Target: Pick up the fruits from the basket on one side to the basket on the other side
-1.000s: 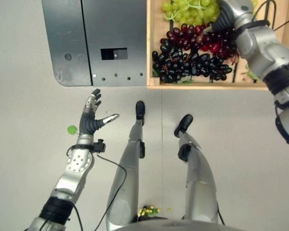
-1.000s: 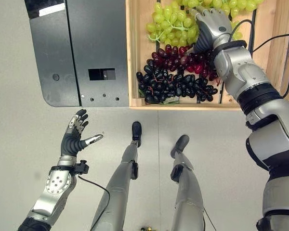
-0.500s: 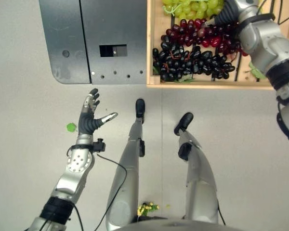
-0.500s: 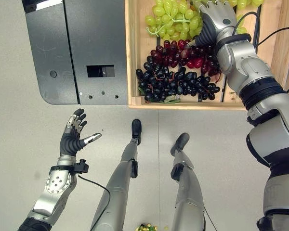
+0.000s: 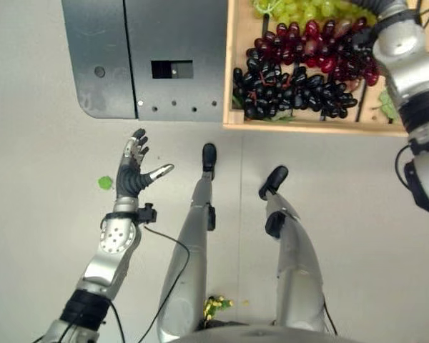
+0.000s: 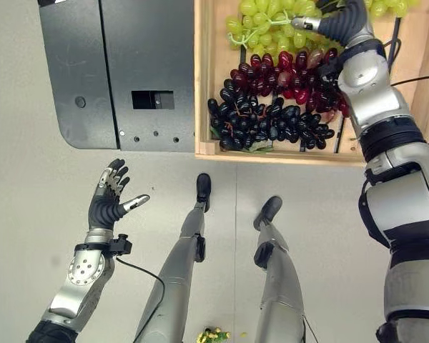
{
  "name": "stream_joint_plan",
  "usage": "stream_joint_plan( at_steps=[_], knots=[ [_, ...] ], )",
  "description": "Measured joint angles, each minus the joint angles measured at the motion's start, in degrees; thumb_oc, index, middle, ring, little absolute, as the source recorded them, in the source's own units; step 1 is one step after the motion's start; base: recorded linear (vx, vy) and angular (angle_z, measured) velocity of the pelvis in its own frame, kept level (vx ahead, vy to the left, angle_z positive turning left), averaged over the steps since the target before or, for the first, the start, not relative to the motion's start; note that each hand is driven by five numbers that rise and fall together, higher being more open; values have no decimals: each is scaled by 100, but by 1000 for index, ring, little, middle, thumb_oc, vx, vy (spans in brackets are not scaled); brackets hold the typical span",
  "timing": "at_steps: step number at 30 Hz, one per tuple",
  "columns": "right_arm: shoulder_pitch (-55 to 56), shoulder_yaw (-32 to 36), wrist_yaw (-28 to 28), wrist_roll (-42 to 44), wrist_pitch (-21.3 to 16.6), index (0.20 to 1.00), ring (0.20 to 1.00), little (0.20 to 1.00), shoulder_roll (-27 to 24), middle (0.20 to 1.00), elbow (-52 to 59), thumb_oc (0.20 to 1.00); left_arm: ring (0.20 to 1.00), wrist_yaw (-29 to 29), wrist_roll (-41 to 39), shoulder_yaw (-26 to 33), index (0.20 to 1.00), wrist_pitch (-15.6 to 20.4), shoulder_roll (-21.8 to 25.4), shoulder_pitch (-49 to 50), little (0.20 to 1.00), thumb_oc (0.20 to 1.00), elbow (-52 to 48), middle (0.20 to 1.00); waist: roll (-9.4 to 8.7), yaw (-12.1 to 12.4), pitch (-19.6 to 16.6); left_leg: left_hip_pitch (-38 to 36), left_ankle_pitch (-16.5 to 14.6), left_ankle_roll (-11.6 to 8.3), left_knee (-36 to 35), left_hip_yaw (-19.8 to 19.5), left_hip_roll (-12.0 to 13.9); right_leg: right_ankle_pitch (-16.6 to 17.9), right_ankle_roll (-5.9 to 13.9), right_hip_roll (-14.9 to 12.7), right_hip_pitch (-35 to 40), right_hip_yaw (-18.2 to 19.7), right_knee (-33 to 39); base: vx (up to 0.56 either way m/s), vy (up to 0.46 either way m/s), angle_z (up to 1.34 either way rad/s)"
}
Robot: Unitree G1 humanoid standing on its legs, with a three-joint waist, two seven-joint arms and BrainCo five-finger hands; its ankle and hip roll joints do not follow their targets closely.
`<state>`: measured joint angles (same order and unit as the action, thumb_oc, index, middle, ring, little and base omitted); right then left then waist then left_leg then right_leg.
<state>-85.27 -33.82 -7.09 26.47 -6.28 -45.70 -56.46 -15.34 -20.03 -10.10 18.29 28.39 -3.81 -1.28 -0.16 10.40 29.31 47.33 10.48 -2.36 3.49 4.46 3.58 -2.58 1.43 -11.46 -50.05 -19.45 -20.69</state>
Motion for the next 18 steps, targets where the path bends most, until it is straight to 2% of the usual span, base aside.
stream_joint_plan(
  at_steps=[5, 9, 12, 18],
  knots=[
    [70, 159, 490, 1363, -28, 1000, 1000, 1000, -70, 1000, -23, 1000, 1000, 180, -5, -5, 1000, -4, 0, 0, 1000, 1000, 1, 1000, -4, -19, -1, -9, 0, 1, 18, -11, 10, 1, -1, 13, 26, -1, -1, 0, 0, 0],
    [226, 265, 666, 1815, -38, 1000, 1000, 1000, -73, 1000, -99, 1000, 1000, 234, -33, -10, 1000, -11, 2, 0, 1000, 1000, 1, 1000, -15, -34, -5, -74, 0, 2, 31, -33, 9, 1, 0, 16, 107, -2, 0, 0, 0, 0],
    [129, 230, 630, 1733, -39, 1000, 1000, 1000, -60, 1000, -381, 1000, 1000, 240, -127, -56, 1000, -14, 11, 0, 1000, 1000, 19, 1000, -22, -30, -8, -68, 3, 5, 51, -54, 10, 2, -1, 21, 117, -3, -5, 0, 0, 0],
    [-59, -93, 263, 770, -36, 1000, 1000, 1000, 58, 1000, -617, 1000, 1000, 199, -150, -224, 1000, -20, 33, 1, 1000, 1000, 26, 1000, -40, -77, -14, -54, 3, 6, 68, -97, 8, 3, 1, 28, 138, -10, -3, -1, 1, 1]
  ],
)
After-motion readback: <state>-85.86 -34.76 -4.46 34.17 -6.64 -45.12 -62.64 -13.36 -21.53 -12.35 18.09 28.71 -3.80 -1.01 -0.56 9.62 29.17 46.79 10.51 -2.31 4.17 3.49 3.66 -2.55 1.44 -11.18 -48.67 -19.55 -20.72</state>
